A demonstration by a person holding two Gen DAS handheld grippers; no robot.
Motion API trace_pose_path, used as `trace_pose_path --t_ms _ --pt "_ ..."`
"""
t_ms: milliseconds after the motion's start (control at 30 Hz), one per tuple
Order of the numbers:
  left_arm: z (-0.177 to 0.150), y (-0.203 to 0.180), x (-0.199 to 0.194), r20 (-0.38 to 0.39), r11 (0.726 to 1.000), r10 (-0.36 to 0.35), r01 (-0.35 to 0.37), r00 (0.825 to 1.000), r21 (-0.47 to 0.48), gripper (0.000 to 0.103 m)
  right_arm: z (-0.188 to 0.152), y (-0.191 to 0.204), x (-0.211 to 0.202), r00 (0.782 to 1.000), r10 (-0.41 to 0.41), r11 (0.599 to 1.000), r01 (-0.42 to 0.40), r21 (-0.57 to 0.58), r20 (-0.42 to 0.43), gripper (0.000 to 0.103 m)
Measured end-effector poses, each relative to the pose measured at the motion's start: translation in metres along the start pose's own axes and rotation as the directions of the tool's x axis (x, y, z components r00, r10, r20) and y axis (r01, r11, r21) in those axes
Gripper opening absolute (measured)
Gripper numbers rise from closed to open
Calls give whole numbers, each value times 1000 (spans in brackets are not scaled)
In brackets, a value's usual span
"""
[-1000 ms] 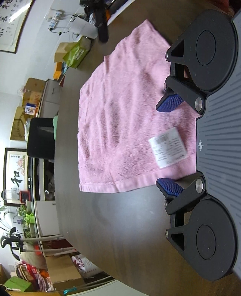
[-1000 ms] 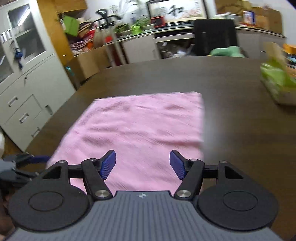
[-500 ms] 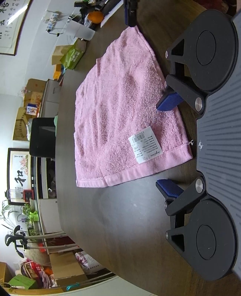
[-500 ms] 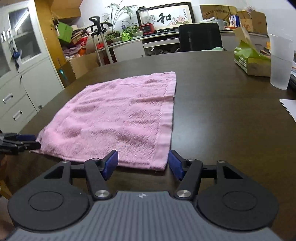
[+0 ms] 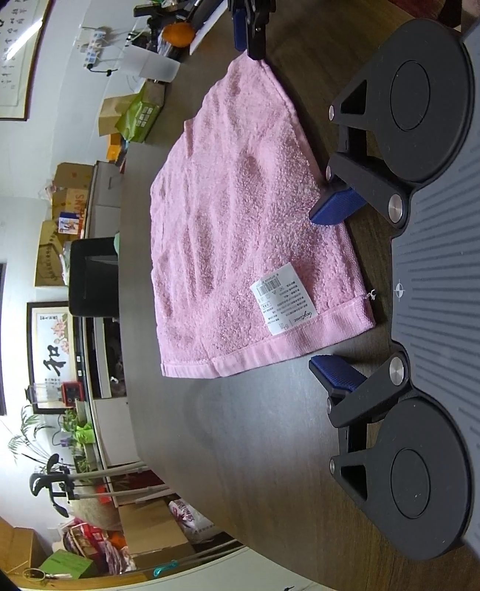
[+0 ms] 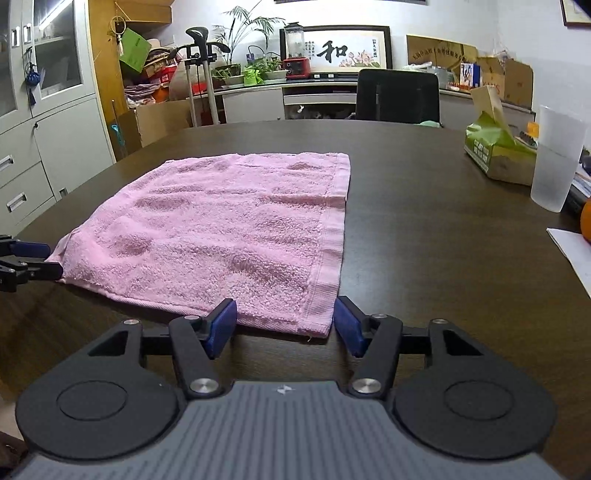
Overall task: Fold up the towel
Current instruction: 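Grasp the tagged towel edge with the left gripper and lift it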
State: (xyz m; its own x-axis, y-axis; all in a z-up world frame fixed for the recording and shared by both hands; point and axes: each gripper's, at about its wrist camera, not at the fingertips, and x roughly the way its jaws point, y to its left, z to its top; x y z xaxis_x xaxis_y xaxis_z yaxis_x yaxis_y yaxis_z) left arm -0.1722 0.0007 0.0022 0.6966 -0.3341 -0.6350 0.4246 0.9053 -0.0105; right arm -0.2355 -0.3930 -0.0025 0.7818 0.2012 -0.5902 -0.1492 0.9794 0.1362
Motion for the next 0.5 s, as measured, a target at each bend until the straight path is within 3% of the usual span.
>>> trace_pose_path --t_ms 267,500 --pt "-4 -5 -3 8 1000 7 -7 1000 15 72 -4 5 -2 1000 -9 1000 9 4 15 56" --pt "-6 -9 -6 18 999 22 -22 1000 31 66 -7 10 -5 1000 -8 1000 7 25 25 44"
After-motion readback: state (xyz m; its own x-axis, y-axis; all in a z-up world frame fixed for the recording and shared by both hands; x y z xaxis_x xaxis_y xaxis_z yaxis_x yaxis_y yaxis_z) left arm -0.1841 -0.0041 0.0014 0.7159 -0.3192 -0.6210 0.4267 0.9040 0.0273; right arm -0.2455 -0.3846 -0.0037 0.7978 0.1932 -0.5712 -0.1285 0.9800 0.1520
